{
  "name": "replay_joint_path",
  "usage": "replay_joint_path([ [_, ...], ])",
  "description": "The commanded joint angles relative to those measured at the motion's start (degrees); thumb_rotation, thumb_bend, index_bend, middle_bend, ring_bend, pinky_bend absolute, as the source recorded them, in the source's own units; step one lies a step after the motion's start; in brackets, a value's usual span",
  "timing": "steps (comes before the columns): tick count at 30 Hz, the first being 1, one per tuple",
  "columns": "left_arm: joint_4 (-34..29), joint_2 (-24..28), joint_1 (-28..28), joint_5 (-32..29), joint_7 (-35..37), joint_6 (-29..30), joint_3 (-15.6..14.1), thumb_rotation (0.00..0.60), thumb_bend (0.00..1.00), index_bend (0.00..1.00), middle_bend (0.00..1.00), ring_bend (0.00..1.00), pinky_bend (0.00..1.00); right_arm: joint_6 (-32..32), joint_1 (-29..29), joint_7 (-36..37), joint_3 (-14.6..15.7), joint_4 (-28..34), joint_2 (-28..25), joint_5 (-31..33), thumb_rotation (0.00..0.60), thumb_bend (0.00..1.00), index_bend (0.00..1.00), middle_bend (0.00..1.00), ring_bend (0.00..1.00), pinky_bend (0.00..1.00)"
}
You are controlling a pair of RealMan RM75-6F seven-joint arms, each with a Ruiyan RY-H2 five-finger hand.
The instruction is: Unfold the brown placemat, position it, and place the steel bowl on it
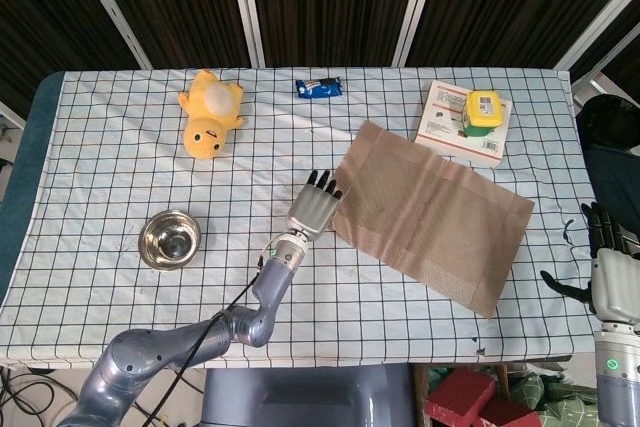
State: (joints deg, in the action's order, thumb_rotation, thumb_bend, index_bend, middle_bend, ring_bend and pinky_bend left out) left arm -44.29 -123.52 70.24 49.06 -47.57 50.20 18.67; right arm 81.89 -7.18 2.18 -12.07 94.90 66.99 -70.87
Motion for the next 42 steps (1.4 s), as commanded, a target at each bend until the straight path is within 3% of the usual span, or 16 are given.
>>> replay_joint_path([
  [1,0.76,-0.38,0.04,2.49,2.76,0.47,-0.48,0.600,0.37,0.36,0.23,0.08,0.16,-0.08,0.02,0.07,-0.01,0.04,-0.04,0.04,0.600,0.07,0.00,0.00,0.00,0.16],
  [11,1.61,0.17,-0.60,6.83,6.64,1.63,-1.33,0.600,0.37,0.61,0.25,0.08,0.16,-0.28,0.09,0.17,-0.01,0.34,-0.15,0.11,0.600,0.07,0.00,0.00,0.00,0.16],
  [19,1.01,1.58,-1.97,8.77,7.77,2.47,-1.77,0.600,0.37,0.72,0.25,0.08,0.16,-0.49,0.13,0.34,0.00,0.56,-0.24,0.16,0.600,0.07,0.00,0.00,0.00,0.16],
  [28,-0.95,3.89,-3.82,10.39,7.74,3.60,-2.34,0.600,0.40,0.73,0.25,0.08,0.16,-0.59,0.19,0.42,0.02,0.64,-0.31,0.10,0.600,0.07,0.00,0.00,0.00,0.16],
  [42,-12.05,13.70,-10.02,11.00,5.66,6.41,-4.18,0.600,0.53,0.72,0.24,0.08,0.16,-0.84,0.15,0.20,0.22,0.72,-0.30,-0.16,0.600,0.07,0.00,0.00,0.00,0.16],
])
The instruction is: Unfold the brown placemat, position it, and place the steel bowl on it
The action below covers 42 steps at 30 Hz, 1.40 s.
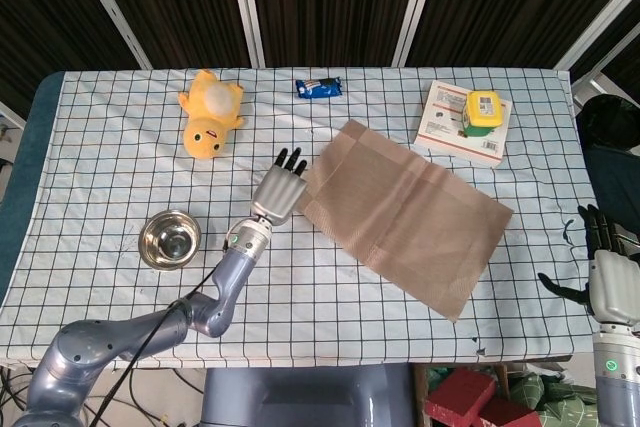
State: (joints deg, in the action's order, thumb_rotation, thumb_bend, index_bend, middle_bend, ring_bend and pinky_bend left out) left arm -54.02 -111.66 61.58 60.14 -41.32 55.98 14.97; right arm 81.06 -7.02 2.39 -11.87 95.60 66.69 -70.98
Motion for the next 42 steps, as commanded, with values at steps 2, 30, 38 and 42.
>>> replay_joint_path([
  [2,-3.39,2.70,-1.87,-0.17,-0.82,0.83,-0.62,0.600,0.55,0.72,0.24,0.08,0.16,-0.04,-0.01,-0.11,0.11,0.00,0.01,-0.17,0.600,0.07,0.00,0.00,0.00,0.16],
  [30,-58.83,30.61,-12.74,0.34,-16.01,6.87,-14.76,0.600,0.56,0.70,0.22,0.08,0.16,0.10,0.23,1.11,-0.38,0.46,-0.19,0.19,0.600,0.07,0.00,0.00,0.00,0.16],
  [38,-63.14,31.91,-13.21,1.85,-17.08,6.22,-18.12,0.600,0.56,0.69,0.22,0.08,0.16,-0.41,0.19,1.79,-0.58,0.56,-0.40,0.64,0.600,0.07,0.00,0.00,0.00,0.16],
  [42,-64.18,32.16,-13.37,2.24,-16.90,5.93,-18.97,0.600,0.56,0.68,0.22,0.08,0.16,-0.56,0.17,2.05,-0.61,0.61,-0.43,0.67,0.600,0.07,0.00,0.00,0.00,0.16],
])
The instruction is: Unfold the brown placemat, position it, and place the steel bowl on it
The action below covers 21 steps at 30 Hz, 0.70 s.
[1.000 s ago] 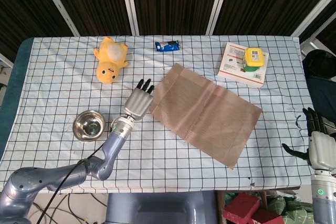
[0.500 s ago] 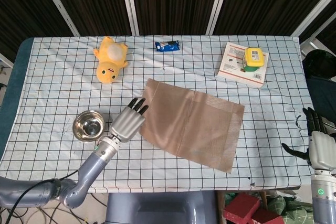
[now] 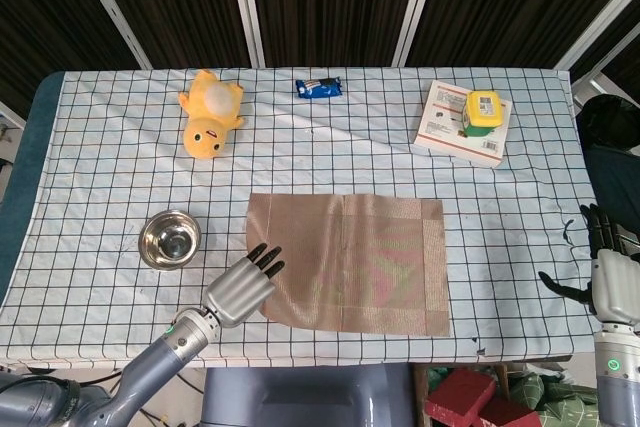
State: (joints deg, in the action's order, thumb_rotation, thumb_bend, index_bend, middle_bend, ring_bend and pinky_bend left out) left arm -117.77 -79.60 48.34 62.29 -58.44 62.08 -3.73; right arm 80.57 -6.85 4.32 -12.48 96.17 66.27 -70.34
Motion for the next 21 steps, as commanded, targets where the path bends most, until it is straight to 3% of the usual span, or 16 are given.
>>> replay_joint_path([
  [1,-0.63,0.02,-0.17,0.02,0.43,-0.28,-0.37,0.600,0.56,0.68,0.22,0.08,0.16,-0.12,0.01,0.20,-0.01,0.08,-0.04,0.07,0.600,0.07,0.00,0.00,0.00,0.16],
  [6,-1.06,-0.99,-0.21,0.24,1.02,-0.99,-0.96,0.600,0.54,0.67,0.21,0.08,0.16,-0.29,0.05,0.49,-0.08,0.24,-0.17,0.31,0.600,0.07,0.00,0.00,0.00,0.16],
  [9,-1.21,-1.29,-0.27,0.33,1.12,-1.16,-1.33,0.600,0.41,0.56,0.16,0.08,0.15,-0.33,0.07,0.48,-0.06,0.30,-0.22,0.34,0.600,0.07,0.00,0.00,0.00,0.16],
  [11,-1.58,-1.26,-0.43,0.26,1.52,-1.18,-1.49,0.600,0.19,0.36,0.11,0.07,0.13,-0.39,0.06,0.47,-0.02,0.34,-0.22,0.33,0.600,0.07,0.00,0.00,0.00,0.16],
  [14,-2.41,-0.60,-0.83,0.72,2.42,-0.99,-1.90,0.600,0.03,0.16,0.07,0.05,0.11,-0.49,0.03,0.34,0.07,0.39,-0.23,0.28,0.600,0.07,0.00,0.00,0.00,0.16],
  [21,-4.88,2.95,-3.73,3.65,6.12,2.09,-3.51,0.600,0.01,0.10,0.07,0.05,0.11,-0.54,0.01,0.09,0.22,0.42,-0.18,0.17,0.600,0.07,0.00,0.00,0.00,0.16],
])
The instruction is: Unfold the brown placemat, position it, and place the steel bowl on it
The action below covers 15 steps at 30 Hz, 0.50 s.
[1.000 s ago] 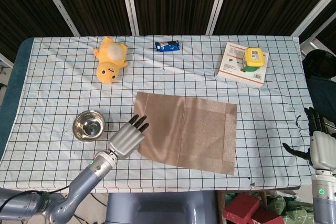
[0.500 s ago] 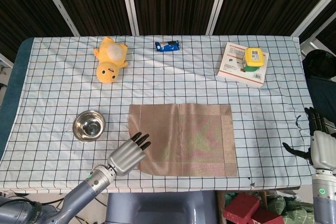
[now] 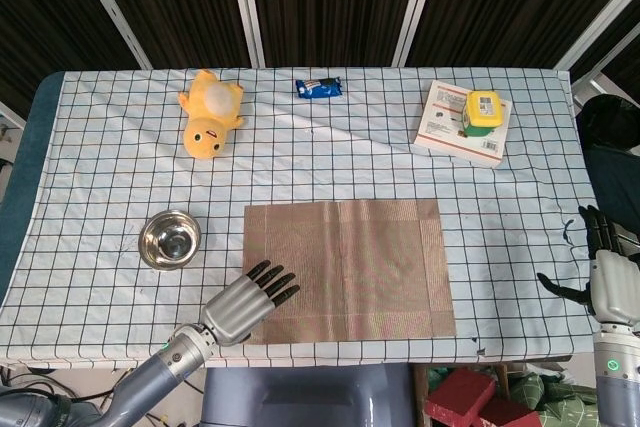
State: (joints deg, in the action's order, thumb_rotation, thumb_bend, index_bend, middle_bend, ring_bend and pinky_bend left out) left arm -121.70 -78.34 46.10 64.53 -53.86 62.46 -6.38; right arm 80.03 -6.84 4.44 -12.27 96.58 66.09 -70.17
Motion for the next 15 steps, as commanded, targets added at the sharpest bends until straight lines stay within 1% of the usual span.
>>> replay_joint_path([
  [1,-1.16,2.24,-1.97,1.86,2.07,2.21,-1.11,0.600,0.01,0.11,0.08,0.05,0.11,0.00,0.00,-0.04,0.01,0.01,0.01,-0.01,0.600,0.07,0.00,0.00,0.00,0.16],
  [3,-1.37,3.53,-3.10,2.55,3.25,3.59,-1.49,0.600,0.01,0.12,0.09,0.05,0.11,-0.02,-0.01,-0.10,0.05,0.03,0.03,-0.04,0.600,0.07,0.00,0.00,0.00,0.16],
  [8,0.11,7.62,-6.12,3.10,6.16,7.70,-1.78,0.600,0.02,0.20,0.11,0.05,0.11,-0.11,-0.04,-0.40,0.26,0.09,0.10,-0.21,0.600,0.07,0.00,0.00,0.00,0.16],
  [11,2.05,10.05,-7.83,2.55,8.25,9.47,-1.68,0.600,0.05,0.25,0.14,0.05,0.11,-0.12,-0.07,-0.68,0.36,0.16,0.15,-0.29,0.600,0.07,0.00,0.00,0.00,0.16],
  [15,5.91,11.70,-9.77,1.80,10.32,10.94,-1.78,0.600,0.06,0.29,0.15,0.05,0.11,-0.07,-0.08,-0.92,0.48,0.22,0.23,-0.44,0.600,0.07,0.00,0.00,0.00,0.16],
])
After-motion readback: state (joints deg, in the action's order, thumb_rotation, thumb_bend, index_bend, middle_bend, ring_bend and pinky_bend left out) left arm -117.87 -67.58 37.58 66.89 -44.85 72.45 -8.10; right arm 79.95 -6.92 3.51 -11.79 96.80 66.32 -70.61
